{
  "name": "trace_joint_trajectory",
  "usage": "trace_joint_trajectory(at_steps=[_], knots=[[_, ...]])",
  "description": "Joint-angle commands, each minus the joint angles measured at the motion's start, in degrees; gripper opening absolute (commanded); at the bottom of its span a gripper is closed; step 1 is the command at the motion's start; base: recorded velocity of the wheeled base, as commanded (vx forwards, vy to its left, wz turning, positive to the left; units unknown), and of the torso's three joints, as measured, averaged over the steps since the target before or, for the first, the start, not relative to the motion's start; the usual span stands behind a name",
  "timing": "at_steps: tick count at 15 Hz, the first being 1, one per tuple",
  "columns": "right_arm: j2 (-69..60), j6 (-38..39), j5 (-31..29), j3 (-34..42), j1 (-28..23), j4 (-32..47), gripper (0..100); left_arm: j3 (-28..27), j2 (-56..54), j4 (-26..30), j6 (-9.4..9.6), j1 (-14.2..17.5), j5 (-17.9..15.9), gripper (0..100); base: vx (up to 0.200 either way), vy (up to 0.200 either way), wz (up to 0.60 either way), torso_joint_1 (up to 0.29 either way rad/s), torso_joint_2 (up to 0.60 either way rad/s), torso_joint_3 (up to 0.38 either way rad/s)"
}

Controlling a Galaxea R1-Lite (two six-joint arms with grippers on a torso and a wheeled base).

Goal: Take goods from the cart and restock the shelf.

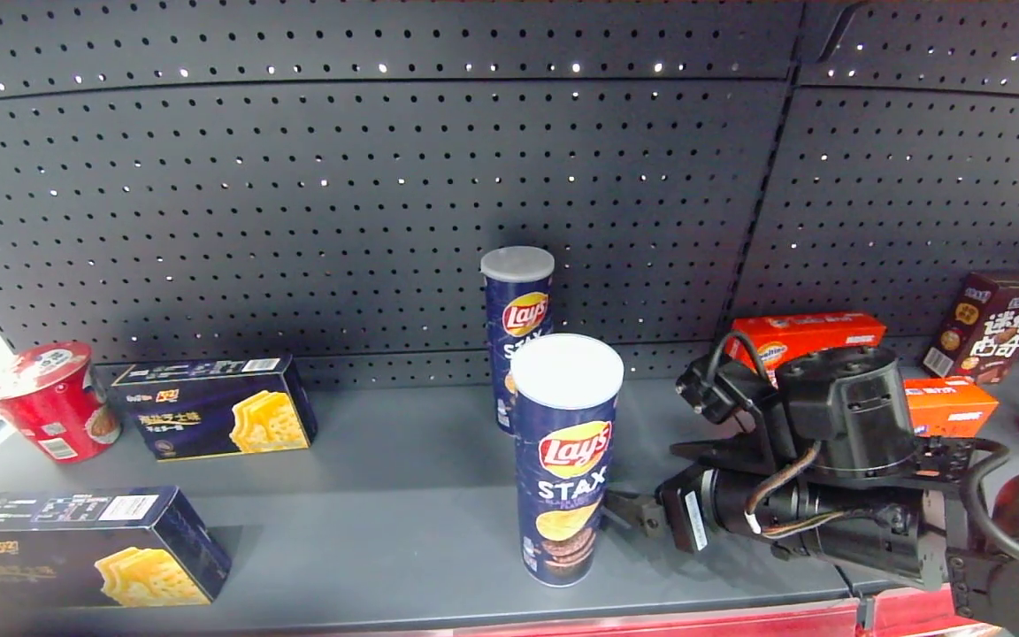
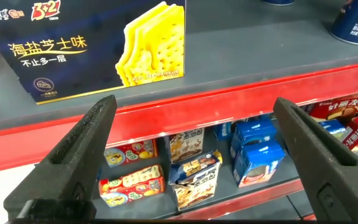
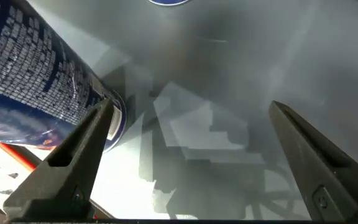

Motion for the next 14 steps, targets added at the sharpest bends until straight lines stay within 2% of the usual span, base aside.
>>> trace_joint_trajectory(at_steps=[1,14], knots=[[0.50,-0.03,-0.01,-0.63,0.32,-0.04,100,0.00,0.13,0.01,-0.02,0.02,0.01,100,0.000,0.000,0.00,0.000,0.00,0.000],[1.38,-0.03,-0.28,-0.81,1.64,-1.18,100,0.00,0.13,0.01,-0.02,0.02,0.01,100,0.000,0.000,0.00,0.000,0.00,0.000]])
